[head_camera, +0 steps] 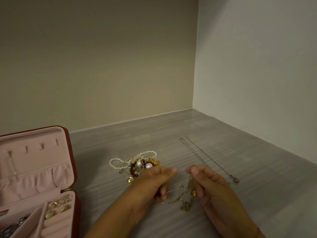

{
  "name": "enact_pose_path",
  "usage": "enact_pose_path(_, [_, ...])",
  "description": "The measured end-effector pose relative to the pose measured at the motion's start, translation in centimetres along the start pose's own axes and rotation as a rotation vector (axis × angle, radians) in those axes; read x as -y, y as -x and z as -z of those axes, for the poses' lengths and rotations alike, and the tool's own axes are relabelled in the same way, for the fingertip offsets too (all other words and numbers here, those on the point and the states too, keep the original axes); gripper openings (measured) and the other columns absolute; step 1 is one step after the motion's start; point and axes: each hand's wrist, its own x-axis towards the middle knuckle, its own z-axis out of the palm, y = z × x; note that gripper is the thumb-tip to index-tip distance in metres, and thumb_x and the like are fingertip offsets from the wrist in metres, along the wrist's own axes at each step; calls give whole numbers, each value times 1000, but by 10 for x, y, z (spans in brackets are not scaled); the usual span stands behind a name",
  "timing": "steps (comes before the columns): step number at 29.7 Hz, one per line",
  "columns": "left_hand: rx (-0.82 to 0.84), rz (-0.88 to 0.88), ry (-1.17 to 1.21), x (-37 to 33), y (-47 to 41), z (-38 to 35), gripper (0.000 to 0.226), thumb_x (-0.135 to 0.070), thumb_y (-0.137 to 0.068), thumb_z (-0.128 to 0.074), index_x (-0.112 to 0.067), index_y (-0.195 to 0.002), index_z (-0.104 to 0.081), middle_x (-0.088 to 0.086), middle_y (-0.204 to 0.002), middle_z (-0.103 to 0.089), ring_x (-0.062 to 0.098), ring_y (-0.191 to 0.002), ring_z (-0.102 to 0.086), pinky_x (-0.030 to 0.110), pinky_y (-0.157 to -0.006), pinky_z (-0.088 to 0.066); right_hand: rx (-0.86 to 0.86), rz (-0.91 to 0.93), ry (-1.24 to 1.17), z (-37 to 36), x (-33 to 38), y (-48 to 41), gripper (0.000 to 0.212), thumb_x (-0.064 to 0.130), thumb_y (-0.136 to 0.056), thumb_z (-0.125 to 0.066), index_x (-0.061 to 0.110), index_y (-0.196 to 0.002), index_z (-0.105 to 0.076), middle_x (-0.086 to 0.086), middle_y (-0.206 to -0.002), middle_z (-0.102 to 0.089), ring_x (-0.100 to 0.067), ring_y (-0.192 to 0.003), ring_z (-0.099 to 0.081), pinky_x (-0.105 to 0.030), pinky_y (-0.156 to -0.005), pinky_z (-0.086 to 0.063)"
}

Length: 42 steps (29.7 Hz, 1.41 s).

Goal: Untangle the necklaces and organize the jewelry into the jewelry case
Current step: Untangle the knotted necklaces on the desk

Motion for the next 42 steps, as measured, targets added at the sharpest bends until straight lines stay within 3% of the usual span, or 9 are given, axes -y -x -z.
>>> enact_pose_path(3, [79,-30,-64,1,0,-2,25,-32,-78,-68,-9,-89,-68,-13,-40,-47,-2,-37,-43,12,-43,-33,-10,10,1,1,-3,-1,63,54,-36,-88,10,-78,-73,-3,-43,-38,-12,-47,-37,-26,-61,-36])
enact_pose_path(6, [141,-56,-140,2,1,-3,13,-17,-82,-68,-5,-87,-70,-14,-42,-55,-7,-41,-50,5,-45,-36,-22,17,11,1,-4,-2,66,56,-34,-88,10,-79,-74,-2,-42,-37,-11,-47,-35,-26,-62,-35])
enact_pose_path(11, [139,-105,-274,7,-2,3,18,-22,-68,-81,-10,-80,-78,7,-84,-75,9,-79,-68,17,-77,-51,-36,32,16,1,-3,-3,70,58,-33,-88,9,-81,-74,-2,-44,-36,-10,-47,-35,-16,-53,-39])
enact_pose_path(17, [128,-104,-315,7,-2,3,3,-16,-77,-76,-15,-76,-79,3,-77,-75,5,-72,-67,14,-69,-48,-50,9,-46,2,-3,-3,70,54,-31,-90,8,-81,-74,-3,-44,-39,-9,-45,-38,-17,-48,-37])
enact_pose_path(21, [28,-64,-258,4,-2,4,34,-20,-86,-63,-22,-52,-65,-9,-46,-48,3,-42,-41,14,-46,-34,-69,4,-99,3,-2,-2,57,44,-42,-90,6,-81,-74,-4,-43,-42,-10,-43,-42,-17,-47,-42])
enact_pose_path(23, [-17,-54,-182,2,-5,6,34,-21,-91,-54,-20,-57,-56,-5,-50,-37,7,-44,-30,18,-42,-27,-77,-13,-115,4,-1,-1,43,34,-60,-79,1,-86,-70,-5,-43,-43,-9,-39,-38,-17,-42,-38])
enact_pose_path(30, [-246,-180,-62,5,-10,9,26,-35,-94,-52,-19,-78,-63,-13,-78,-59,8,-84,-52,25,-79,-38,-28,-1,-137,7,0,-2,66,49,-36,-91,8,-84,-73,-13,-67,-62,-6,-34,-33,-14,-34,-31])
enact_pose_path(37, [-521,-258,107,-10,-12,17,30,-23,-98,-46,-14,-70,-55,-3,-62,-62,3,-59,-55,16,-57,-41,-9,-13,-372,11,2,-2,59,34,-34,-96,10,-83,-73,-8,-71,-61,-3,-32,-31,-15,-31,-31])
enact_pose_path(42, [-739,-312,128,-10,-14,25,28,-20,-97,-46,-15,-71,-54,0,-73,-52,10,-67,-45,24,-61,-34,24,-11,-480,12,4,-2,56,27,-37,-96,13,-85,-72,-5,-77,-64,-2,-31,-28,-15,-32,-29])
